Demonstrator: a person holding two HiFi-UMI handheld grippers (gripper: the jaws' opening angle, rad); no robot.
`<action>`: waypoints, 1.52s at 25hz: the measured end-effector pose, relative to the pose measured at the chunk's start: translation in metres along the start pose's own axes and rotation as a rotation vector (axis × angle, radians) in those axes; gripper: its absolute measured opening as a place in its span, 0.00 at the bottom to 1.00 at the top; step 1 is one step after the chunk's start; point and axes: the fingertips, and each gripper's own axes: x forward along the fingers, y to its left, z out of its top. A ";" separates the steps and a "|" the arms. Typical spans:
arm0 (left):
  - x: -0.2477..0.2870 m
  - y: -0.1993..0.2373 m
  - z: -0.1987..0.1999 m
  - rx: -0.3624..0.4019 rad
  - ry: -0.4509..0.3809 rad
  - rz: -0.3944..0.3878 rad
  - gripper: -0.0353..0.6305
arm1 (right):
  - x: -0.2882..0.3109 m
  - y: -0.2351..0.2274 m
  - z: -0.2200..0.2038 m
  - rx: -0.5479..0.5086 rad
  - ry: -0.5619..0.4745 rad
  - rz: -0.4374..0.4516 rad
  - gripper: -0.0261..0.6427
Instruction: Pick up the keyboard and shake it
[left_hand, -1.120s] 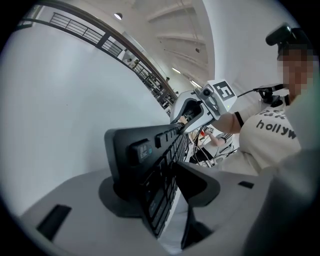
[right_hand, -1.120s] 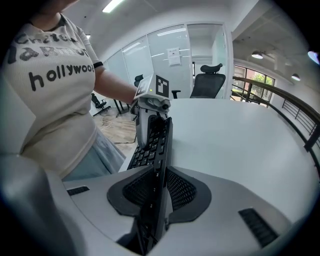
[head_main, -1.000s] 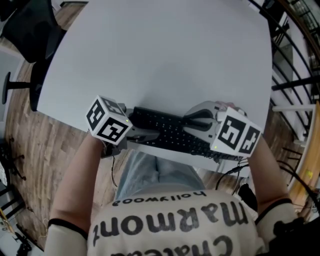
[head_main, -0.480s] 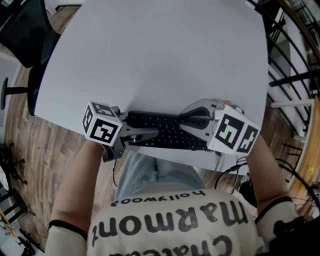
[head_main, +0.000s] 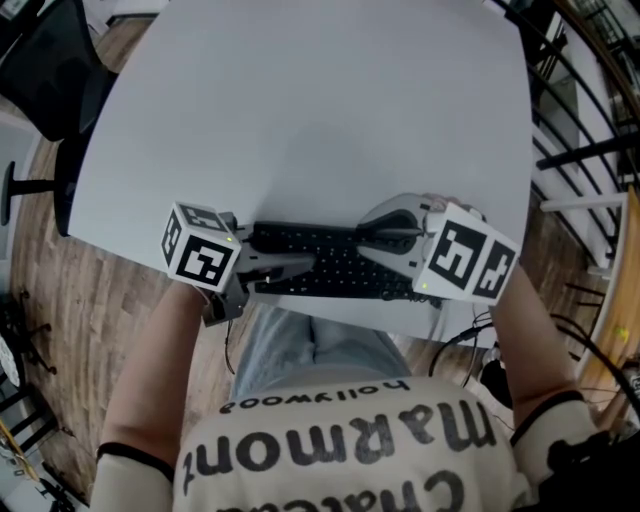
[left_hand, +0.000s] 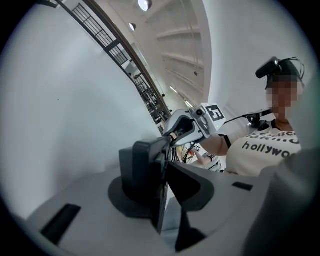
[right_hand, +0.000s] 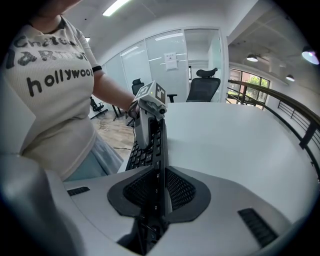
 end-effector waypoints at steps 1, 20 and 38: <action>0.000 0.000 0.000 -0.001 -0.003 0.003 0.19 | 0.000 0.000 0.000 0.006 -0.001 0.002 0.18; -0.002 -0.008 0.006 -0.014 0.036 0.038 0.19 | -0.022 -0.021 -0.007 0.257 -0.144 -0.195 0.35; -0.004 -0.013 0.005 0.016 0.064 0.076 0.20 | -0.179 -0.001 -0.224 1.056 -0.346 -0.650 0.38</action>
